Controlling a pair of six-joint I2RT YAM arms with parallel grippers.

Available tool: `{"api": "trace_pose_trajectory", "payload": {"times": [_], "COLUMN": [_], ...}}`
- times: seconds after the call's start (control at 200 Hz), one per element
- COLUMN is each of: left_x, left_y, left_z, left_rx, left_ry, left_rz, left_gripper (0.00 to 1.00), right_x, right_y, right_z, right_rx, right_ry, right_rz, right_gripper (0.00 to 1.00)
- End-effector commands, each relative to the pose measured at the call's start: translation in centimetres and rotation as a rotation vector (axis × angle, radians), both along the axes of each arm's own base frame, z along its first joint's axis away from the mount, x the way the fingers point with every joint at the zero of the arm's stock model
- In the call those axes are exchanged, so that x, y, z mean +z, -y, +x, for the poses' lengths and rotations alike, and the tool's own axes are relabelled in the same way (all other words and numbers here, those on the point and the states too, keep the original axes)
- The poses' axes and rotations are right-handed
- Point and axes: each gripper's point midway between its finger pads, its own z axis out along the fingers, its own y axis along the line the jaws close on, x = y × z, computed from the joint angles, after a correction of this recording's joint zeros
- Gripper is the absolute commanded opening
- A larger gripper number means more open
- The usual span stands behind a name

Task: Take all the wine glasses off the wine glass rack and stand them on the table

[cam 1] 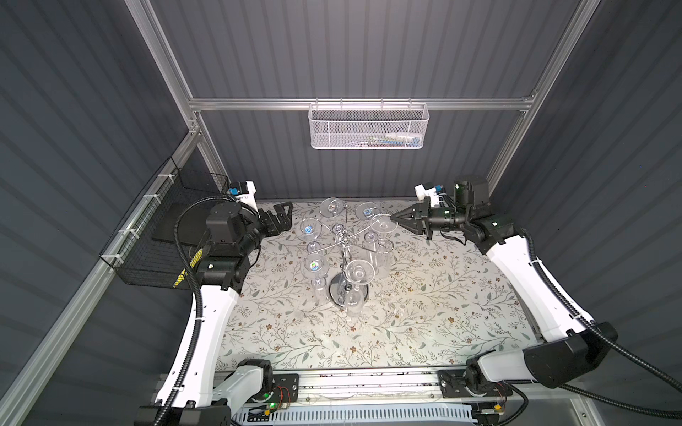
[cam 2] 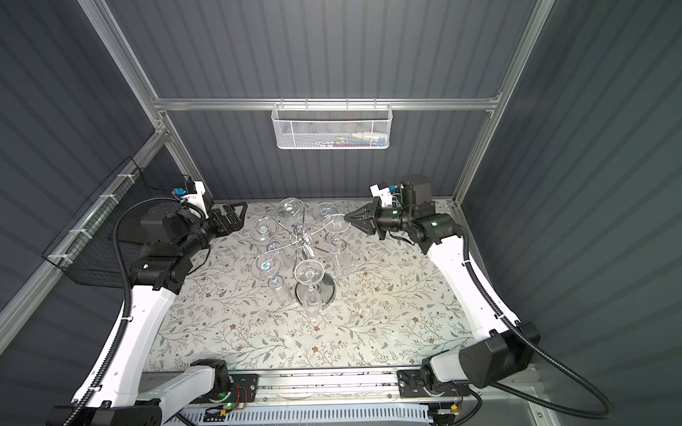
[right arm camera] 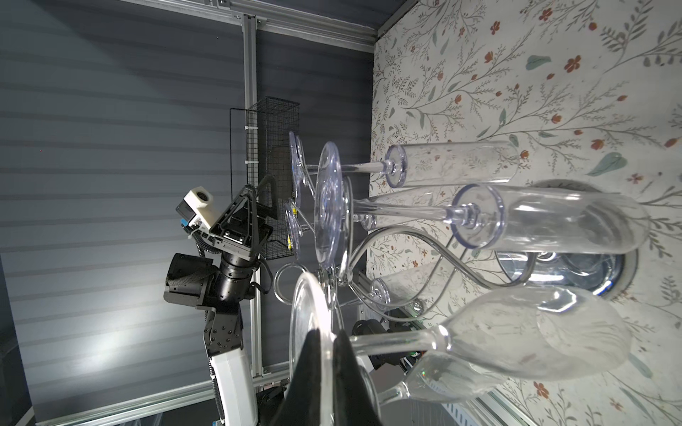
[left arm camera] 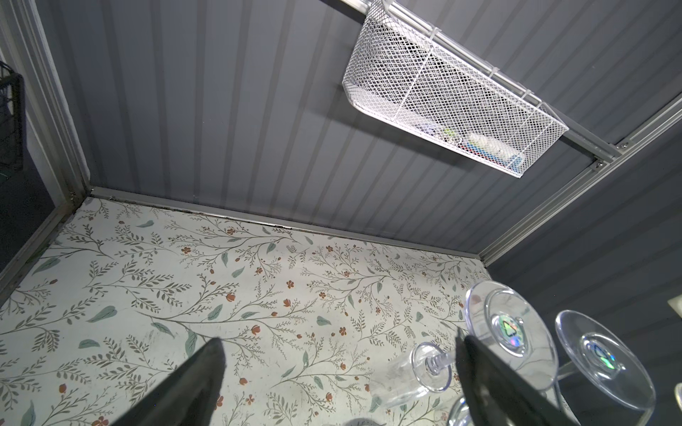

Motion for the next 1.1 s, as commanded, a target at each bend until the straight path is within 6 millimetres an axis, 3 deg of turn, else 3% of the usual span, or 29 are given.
{"api": "trace_pose_trajectory", "payload": {"times": [0.0,0.355,0.71,0.74,0.88,1.096], "left_x": [0.5,1.4,3.9,5.9,8.8,13.7], "left_y": [-0.2,-0.1,0.7,0.7,1.0,3.9], "left_z": [-0.2,-0.3,0.8,0.6,1.0,1.4], "left_rx": [0.007,0.001,-0.03,-0.032,-0.038,-0.21], "left_ry": [0.007,0.023,0.013,0.059,0.133,0.191], "left_rz": [-0.002,-0.003,-0.061,-0.078,-0.179,-0.379], "left_gripper": [0.99,0.99,0.98,0.99,0.98,0.97], "right_x": [1.1,1.5,2.9,3.2,5.2,9.5], "right_y": [0.4,2.2,5.5,5.7,6.6,7.4], "right_z": [-1.1,-1.8,-0.5,-0.3,0.6,2.3], "right_rx": [0.015,-0.023,-0.096,-0.098,-0.116,-0.124], "right_ry": [0.029,0.052,0.132,0.144,0.237,0.435], "right_rz": [0.019,0.001,-0.015,-0.015,-0.023,-0.039], "right_gripper": [0.0,0.0,0.0,0.0,0.0,0.0]}}
